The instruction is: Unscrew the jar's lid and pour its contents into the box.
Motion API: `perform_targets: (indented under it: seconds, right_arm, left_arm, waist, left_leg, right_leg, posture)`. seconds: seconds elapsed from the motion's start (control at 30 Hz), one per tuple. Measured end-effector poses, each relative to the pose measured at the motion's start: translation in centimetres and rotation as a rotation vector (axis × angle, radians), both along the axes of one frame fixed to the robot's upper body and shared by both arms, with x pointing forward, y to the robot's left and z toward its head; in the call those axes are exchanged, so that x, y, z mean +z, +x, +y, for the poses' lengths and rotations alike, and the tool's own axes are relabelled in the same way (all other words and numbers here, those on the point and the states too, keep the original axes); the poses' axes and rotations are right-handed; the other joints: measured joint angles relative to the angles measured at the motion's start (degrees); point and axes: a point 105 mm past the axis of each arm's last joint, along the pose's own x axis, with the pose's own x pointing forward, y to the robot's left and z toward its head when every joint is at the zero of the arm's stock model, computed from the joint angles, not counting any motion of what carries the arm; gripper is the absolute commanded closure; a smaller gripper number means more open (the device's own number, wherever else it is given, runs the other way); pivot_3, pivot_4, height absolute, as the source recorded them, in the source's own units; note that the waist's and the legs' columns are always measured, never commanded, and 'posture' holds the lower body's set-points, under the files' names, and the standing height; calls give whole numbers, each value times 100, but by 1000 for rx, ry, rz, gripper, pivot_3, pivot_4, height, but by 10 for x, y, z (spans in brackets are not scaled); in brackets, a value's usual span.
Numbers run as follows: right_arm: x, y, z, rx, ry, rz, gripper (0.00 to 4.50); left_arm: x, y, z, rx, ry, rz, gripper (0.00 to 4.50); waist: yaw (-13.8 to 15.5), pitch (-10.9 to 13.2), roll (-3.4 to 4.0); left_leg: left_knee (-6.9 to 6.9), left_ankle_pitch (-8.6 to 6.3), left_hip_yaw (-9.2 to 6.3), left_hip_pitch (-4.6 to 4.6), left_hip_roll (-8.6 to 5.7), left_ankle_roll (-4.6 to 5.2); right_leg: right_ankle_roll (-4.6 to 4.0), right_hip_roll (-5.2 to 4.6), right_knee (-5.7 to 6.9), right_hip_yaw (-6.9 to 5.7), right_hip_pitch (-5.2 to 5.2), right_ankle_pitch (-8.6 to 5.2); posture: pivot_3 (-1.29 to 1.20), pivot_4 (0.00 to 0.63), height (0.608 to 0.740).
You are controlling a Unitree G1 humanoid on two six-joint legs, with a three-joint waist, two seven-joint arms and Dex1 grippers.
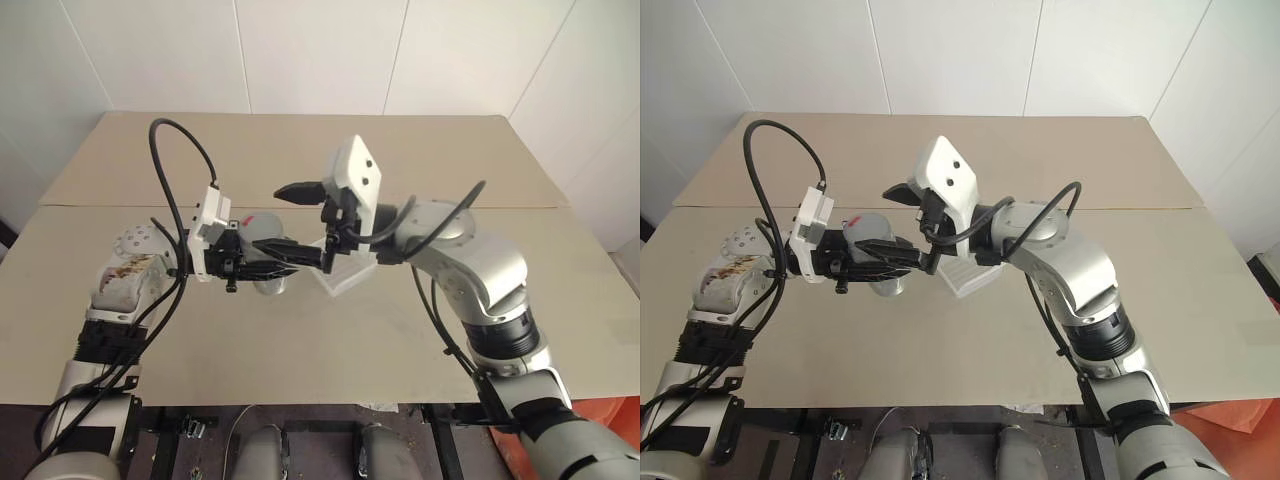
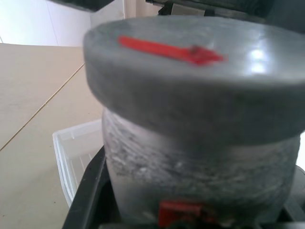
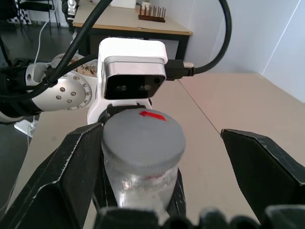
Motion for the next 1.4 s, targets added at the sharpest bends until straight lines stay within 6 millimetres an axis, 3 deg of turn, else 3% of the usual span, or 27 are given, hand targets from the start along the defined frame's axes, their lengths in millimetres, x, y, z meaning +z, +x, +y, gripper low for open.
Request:
perform_targets:
  seconds: [0.3,0.77,0.97,1.1,1.2,1.4]
  right_arm:
    - [-1,-3,-8,15,18,17,14]
    - [2,-13,17,101,34,25,14]
    - [-5,-7,24,102,15,81,14]
    - [-6,-4,26,101,14,96,793]
    - [-7,-4,29,104,17,122,1732]
    - [-7,-3,29,103,26,149,1746]
  left_arm:
    - [0,-2,1,-13,3,0,2543]
    - [0,-1,1,-12,2,-1,2543]
    - [0,-1,1,-10,1,-2,2543]
    - [1,-1,1,-8,1,-4,2543]
    - [1,-1,1,-3,-1,-5,2543]
    - [1,-1,1,0,-2,-5,2543]
  waist:
    - [-3,0,0]
    - [-2,0,0]
    - [0,0,0]
    - [-1,0,0]
    - [-2,0,0]
    - [-1,0,0]
  left_leg:
    - [0,0,0,0,0,0]
    - [0,0,-1,0,0,0]
    - [0,0,0,0,0,0]
    - [0,0,0,0,0,0]
    - [0,0,0,0,0,0]
    - [0,0,0,0,0,0]
  right_leg:
    - [0,0,0,0,0,0]
    - [0,0,1,0,0,0]
    - [0,0,1,0,0,0]
    - [0,0,1,0,0,0]
    - [0,0,1,0,0,0]
    - [0,0,1,0,0,0]
  posture:
    - [0,150,740]
    - [0,150,740]
    - [0,150,740]
    - [0,150,740]
    - [0,150,740]
    - [0,150,740]
